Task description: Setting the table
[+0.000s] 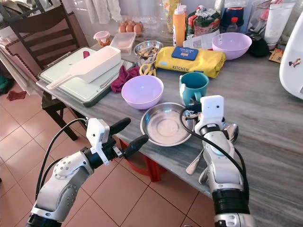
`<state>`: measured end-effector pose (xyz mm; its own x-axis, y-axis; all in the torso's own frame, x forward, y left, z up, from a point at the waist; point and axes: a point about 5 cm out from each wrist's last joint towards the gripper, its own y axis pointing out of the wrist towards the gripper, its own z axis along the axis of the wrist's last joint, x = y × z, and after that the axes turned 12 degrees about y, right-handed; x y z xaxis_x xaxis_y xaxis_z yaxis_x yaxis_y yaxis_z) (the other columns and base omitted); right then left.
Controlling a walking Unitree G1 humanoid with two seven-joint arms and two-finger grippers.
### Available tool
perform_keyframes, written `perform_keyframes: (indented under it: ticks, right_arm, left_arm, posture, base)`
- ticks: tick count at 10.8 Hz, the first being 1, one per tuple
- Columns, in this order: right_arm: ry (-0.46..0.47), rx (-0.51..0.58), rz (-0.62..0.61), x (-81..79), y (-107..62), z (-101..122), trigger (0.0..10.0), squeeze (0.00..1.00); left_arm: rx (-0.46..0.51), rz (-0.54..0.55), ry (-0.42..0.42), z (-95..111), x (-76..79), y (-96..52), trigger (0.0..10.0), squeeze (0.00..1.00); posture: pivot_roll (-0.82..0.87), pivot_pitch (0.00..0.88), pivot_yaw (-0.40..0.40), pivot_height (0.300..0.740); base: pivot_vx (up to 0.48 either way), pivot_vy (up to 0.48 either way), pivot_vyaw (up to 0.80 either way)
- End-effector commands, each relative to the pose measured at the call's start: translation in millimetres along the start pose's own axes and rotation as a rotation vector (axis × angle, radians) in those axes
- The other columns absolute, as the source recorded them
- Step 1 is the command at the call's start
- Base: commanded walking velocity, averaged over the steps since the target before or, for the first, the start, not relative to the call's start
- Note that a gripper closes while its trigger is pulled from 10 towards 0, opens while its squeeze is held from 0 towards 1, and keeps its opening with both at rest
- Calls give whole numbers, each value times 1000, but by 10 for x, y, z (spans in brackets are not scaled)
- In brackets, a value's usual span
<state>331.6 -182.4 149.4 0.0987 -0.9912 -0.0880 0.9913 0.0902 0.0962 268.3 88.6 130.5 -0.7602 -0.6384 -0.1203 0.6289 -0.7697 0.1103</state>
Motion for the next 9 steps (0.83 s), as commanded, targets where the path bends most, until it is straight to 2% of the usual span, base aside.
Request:
perform_keyframes:
  ticks: [1, 2, 3, 4, 7, 9]
  right_arm:
    - [4, 13, 28, -50, 30, 22, 10000, 0]
    - [8, 11, 28, -49, 25, 13, 10000, 671]
    - [13, 11, 27, -42, 22, -2, 10000, 961]
    - [10, 12, 26, -40, 19, -10, 10000, 1000]
    - [11, 20, 20, -28, -1, -9, 10000, 1000]
    - [17, 60, 25, -51, 8, 75, 10000, 1000]
  left_arm:
    - [-6, 7, 8, 7, -14, -39, 10000, 0]
    - [-6, 5, 7, 7, -9, -38, 10000, 0]
    - [-7, 3, 7, 6, -11, -36, 10000, 0]
    - [-8, 1, 9, 7, -18, -32, 10000, 0]
    - [-9, 2, 8, 10, -20, -37, 10000, 0]
    - [-12, 1, 10, 11, -24, -33, 10000, 0]
  posture:
    - [-84, 107, 145, 740]
    - [-84, 108, 144, 740]
    - [-86, 107, 145, 740]
    - [-86, 105, 146, 740]
    - [-86, 112, 150, 740]
    - [-83, 108, 151, 740]
  base:
    - [0, 0, 0]
    - [0, 0, 0]
    - [0, 0, 0]
    - [0, 0, 0]
    - [0, 0, 0]
    - [0, 0, 0]
